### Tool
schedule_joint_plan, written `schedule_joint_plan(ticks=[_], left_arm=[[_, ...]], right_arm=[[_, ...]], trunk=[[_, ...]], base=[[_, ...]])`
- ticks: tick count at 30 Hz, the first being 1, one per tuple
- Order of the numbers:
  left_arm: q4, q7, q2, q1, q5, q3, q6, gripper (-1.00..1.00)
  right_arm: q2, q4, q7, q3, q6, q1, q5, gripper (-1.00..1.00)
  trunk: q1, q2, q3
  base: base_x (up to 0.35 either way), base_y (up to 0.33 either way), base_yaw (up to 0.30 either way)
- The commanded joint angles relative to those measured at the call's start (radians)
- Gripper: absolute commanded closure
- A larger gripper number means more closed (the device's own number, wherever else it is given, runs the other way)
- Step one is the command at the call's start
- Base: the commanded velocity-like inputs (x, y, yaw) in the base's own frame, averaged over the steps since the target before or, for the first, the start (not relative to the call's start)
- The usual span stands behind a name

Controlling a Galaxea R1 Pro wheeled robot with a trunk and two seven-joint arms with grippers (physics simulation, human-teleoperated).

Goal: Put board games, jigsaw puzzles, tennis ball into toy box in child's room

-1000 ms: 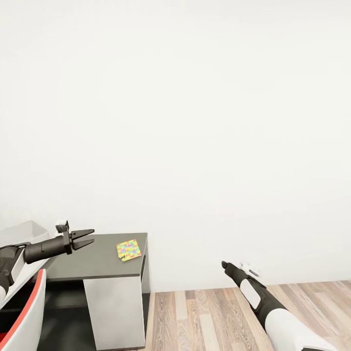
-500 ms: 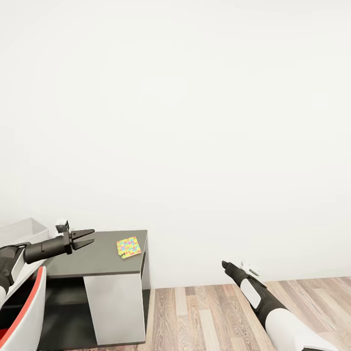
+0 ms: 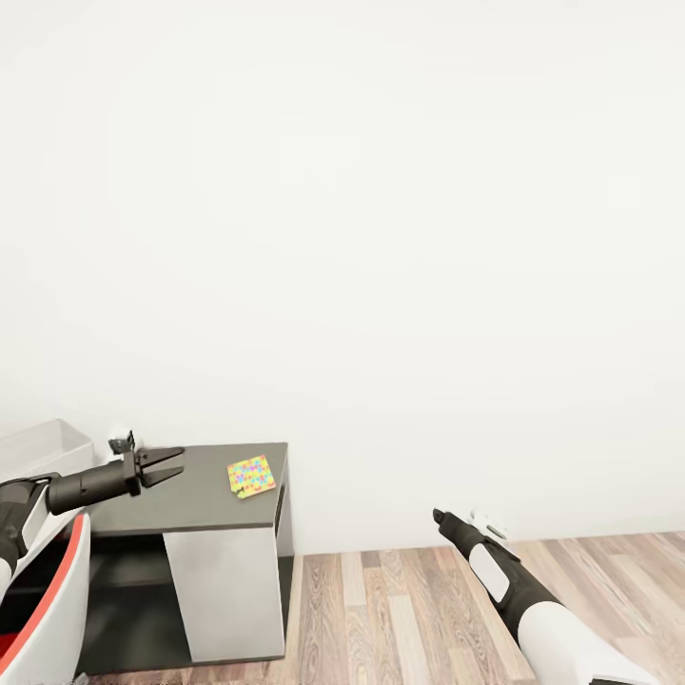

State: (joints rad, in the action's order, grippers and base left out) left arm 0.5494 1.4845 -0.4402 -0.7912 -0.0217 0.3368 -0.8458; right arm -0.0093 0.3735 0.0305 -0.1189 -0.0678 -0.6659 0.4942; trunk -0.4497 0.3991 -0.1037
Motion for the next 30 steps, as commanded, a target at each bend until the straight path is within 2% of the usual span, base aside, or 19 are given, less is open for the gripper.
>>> schedule_joint_plan(ticks=[1, 30], left_arm=[[0.000, 0.003, 0.000, 0.000, 0.000, 0.001, -0.010, -1.00], [0.000, 0.003, 0.000, 0.000, 0.000, 0.001, -0.010, -1.00]], right_arm=[[0.000, 0.002, 0.003, -0.001, -0.005, 0.000, 0.009, -1.00], [0.001, 0.002, 0.003, -0.001, -0.003, 0.000, 0.009, -1.00]], trunk=[[0.000, 0.001, 0.002], [0.000, 0.001, 0.048]], base=[[0.000, 0.000, 0.000], [0.000, 0.000, 0.000]])
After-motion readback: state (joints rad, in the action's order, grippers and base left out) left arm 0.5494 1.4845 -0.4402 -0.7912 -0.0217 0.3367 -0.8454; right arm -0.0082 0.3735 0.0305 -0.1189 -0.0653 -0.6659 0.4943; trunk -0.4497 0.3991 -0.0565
